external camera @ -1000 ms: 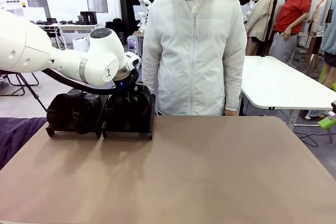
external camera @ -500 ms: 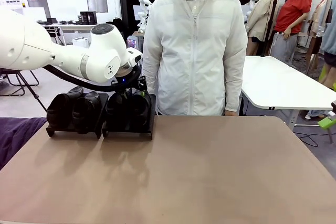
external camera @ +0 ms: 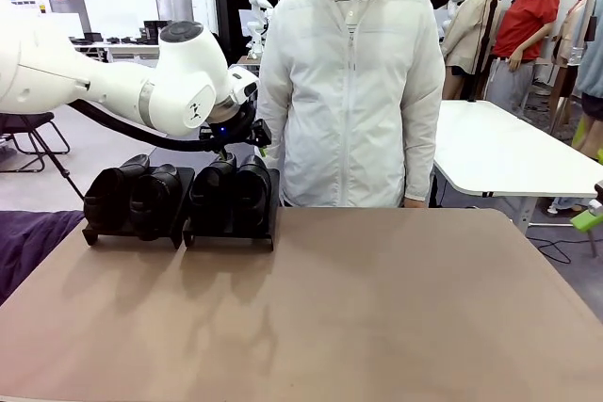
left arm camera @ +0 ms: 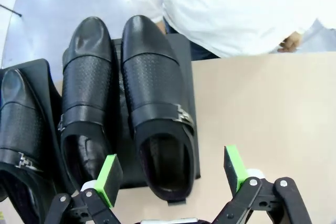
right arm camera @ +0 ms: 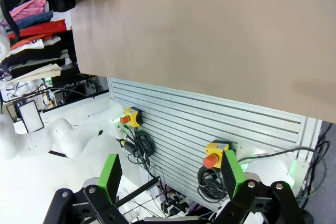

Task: Organize the shoes by placing them on the stand.
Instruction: Place the Shoe from the middle of the table onto the Shoes Stand.

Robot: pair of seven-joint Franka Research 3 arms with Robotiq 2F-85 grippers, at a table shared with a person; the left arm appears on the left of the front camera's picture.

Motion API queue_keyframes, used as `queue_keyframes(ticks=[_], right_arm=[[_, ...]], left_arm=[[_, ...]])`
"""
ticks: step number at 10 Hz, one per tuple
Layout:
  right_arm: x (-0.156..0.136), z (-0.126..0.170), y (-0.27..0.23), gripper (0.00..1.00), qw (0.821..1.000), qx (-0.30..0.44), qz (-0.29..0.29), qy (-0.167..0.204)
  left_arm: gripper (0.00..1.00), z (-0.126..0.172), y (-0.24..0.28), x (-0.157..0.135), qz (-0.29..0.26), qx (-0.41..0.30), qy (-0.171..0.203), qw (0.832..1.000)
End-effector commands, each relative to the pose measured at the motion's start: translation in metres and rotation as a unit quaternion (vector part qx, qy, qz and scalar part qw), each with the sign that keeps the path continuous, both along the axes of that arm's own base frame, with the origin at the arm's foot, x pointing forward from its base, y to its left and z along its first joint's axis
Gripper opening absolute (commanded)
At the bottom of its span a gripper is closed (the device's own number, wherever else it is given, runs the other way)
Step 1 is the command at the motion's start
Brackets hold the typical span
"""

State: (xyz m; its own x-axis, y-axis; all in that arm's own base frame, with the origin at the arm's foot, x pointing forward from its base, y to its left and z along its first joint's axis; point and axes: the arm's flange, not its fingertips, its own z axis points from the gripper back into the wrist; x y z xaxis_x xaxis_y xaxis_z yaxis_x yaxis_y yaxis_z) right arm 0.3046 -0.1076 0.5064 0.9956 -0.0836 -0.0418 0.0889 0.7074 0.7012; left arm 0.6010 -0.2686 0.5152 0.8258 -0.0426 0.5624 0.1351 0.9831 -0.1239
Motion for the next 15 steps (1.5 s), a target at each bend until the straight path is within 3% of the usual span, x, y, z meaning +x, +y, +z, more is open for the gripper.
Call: queue_keyframes(ticks=[1,3,5,6,8,9,11,12,13,14,15], right_arm=[[0.000,0.002,-0.005,1.00,1.000,-0.005,0.012,-0.006],[0.000,0.002,-0.005,1.00,1.000,-0.005,0.012,-0.006],[0.000,0.002,-0.005,1.00,1.000,-0.005,0.012,-0.006],[0.000,0.002,-0.005,1.00,1.000,-0.005,0.012,-0.006],[0.000,0.002,-0.005,1.00,1.000,-0.005,0.012,-0.006],[0.000,0.002,-0.005,1.00,1.000,-0.005,0.012,-0.006],[0.000,0.002,-0.005,1.00,1.000,-0.005,0.012,-0.006],[0.000,0.002,-0.005,1.00,1.000,-0.005,0.012,-0.006],[0.000,0.002,-0.005,1.00,1.000,-0.005,0.012,-0.006],[0.000,0.002,-0.005,1.00,1.000,-0.005,0.012,-0.006],[0.000,0.002,-0.005,1.00,1.000,-0.005,0.012,-0.006]], left_arm=[[1.00,0.011,0.007,-0.030,-0.090,-0.012,0.030,0.995],[1.00,0.029,0.024,-0.061,-0.204,-0.044,0.090,0.974],[1.00,0.040,0.077,-0.096,-0.323,-0.141,0.104,0.930],[1.00,0.037,0.113,-0.116,-0.302,-0.193,0.095,0.929],[1.00,0.014,0.185,-0.153,-0.203,-0.284,0.083,0.933],[1.00,0.000,0.214,-0.176,-0.127,-0.302,0.094,0.940],[1.00,-0.028,0.255,-0.218,-0.059,-0.328,0.108,0.937],[1.00,-0.039,0.263,-0.221,-0.048,-0.353,0.101,0.929],[1.00,-0.051,0.263,-0.208,-0.034,-0.342,0.147,0.927],[1.00,-0.047,0.277,-0.216,-0.065,-0.329,0.112,0.935],[1.00,-0.047,0.277,-0.216,-0.065,-0.329,0.112,0.935]])
